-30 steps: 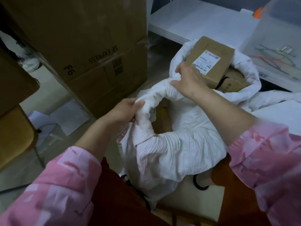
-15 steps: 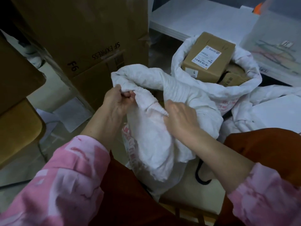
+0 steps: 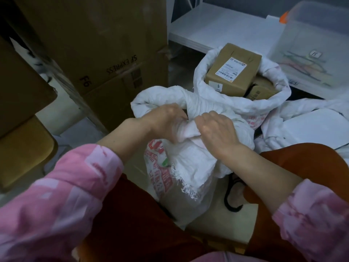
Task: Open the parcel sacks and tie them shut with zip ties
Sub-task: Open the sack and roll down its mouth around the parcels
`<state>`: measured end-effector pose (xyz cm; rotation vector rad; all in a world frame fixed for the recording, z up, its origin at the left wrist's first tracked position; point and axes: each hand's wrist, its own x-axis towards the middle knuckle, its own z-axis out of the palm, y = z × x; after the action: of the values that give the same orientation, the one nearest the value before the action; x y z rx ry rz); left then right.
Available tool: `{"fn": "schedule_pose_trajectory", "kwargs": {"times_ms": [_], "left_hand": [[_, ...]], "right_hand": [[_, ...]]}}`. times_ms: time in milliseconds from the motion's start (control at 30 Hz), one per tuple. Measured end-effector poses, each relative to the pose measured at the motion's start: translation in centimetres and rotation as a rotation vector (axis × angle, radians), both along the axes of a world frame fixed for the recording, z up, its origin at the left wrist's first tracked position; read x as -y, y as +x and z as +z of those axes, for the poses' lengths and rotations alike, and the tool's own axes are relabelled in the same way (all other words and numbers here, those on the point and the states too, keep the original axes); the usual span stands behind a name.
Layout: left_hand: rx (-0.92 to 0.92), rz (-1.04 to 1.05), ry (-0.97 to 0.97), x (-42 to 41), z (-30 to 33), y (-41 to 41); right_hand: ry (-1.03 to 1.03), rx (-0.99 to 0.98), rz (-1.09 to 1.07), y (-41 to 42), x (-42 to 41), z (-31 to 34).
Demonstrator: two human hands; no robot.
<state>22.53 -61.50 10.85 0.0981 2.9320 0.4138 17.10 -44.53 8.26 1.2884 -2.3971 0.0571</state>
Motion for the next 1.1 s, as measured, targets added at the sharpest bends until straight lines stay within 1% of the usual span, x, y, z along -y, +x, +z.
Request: {"fn": "schedule_pose_trajectory", "kwargs": {"times_ms": [33,67,133,167,200,233,267,300,333,367,467,500,567,633,667,700,733,767,800,833,867,900,933,967,1033,1067,1100], "left_hand": [[0.012,-0.009,0.038,-0.3,-0.5,-0.2],[-0.027,0.004,0.062,-0.4,-1.0,-0.3],[-0.188,0.030,0.035,-0.6,-1.7,-0.6],[-0.259,0.041,0.000,-0.6,-1.9,-0.6],[-0.316,0.051,-0.024,-0.6,-1.8,-0.6],[-0.355,0.068,-0.030,-0.5,-1.8,-0.5],[-0.397,0.094,-0.019,-0.3,-1.8,-0.4],[-0.443,0.130,-0.004,0.0,-1.9,-0.2],[-0.495,0.161,0.008,0.2,-2.0,-0.1],[-0.545,0.178,0.018,0.3,-2.2,-0.1],[-0.641,0.201,0.045,0.0,-2.7,-0.2],[-0.662,0.224,0.050,0.0,-2.9,-0.3],[-0.676,0.273,0.068,0.1,-3.1,-0.2],[-0.642,0.315,0.099,-0.1,-3.1,0.1],[-0.568,0.334,0.126,-0.2,-2.8,0.2],[-0.434,0.333,0.135,-0.4,-2.3,0.3],[-0.224,0.304,0.108,-0.4,-1.3,0.3],[0.030,0.259,0.065,-0.2,0.2,0.3],[0.233,0.225,0.046,0.0,1.9,0.1],[0.325,0.202,0.053,0.3,3.8,-0.2],[0.306,0.191,0.097,0.4,5.8,-0.5],[0.231,0.186,0.157,0.5,7.2,-1.1],[0.191,0.169,0.183,0.5,7.9,-1.8],[0.224,0.136,0.168,0.0,8.1,-2.4],[0.402,0.061,0.097,-1.9,6.6,-3.3],[0.423,0.042,0.029,-2.7,5.0,-3.9],[0.385,0.039,-0.037,-3.3,3.7,-4.1]], "right_hand": [[-0.026,-0.019,0.008,-0.1,-0.2,0.0],[-0.052,-0.019,0.015,-0.3,-0.3,0.0],[-0.081,0.005,0.029,0.1,-0.4,0.7],[-0.108,0.060,0.023,0.1,-0.4,0.9],[-0.109,0.187,-0.010,0.0,-0.6,1.4],[-0.073,0.411,-0.064,-0.1,-0.7,2.2],[-0.069,0.689,-0.111,-0.3,-0.9,3.0],[-0.097,0.904,-0.131,-0.5,-1.1,3.8],[-0.109,0.984,-0.143,-0.8,-1.3,4.3],[-0.072,0.972,-0.178,-1.0,-1.2,4.8],[0.190,0.809,-0.250,-0.5,-0.1,4.4],[0.220,0.757,-0.257,0.0,0.4,3.9],[0.211,0.668,-0.263,0.6,1.3,2.8],[0.185,0.529,-0.255,1.0,1.7,2.0],[0.178,0.445,-0.244,1.0,1.7,2.0],[0.197,0.379,-0.233,0.8,1.4,1.9],[0.224,0.320,-0.213,0.6,1.1,2.0],[0.264,0.285,-0.192,0.4,0.7,1.8],[0.273,0.239,-0.161,0.4,0.3,1.6],[0.263,0.172,-0.132,0.5,0.0,1.4],[0.289,0.094,-0.126,0.7,-0.1,1.2],[0.270,0.038,-0.123,0.8,0.0,1.0],[0.204,0.005,-0.096,0.8,0.0,0.9],[0.141,-0.041,-0.052,0.7,0.0,0.7],[0.091,-0.062,-0.030,0.8,0.0,0.9],[0.097,-0.034,-0.039,1.0,0.1,1.4],[0.092,0.011,-0.028,1.1,0.0,1.5]]}}
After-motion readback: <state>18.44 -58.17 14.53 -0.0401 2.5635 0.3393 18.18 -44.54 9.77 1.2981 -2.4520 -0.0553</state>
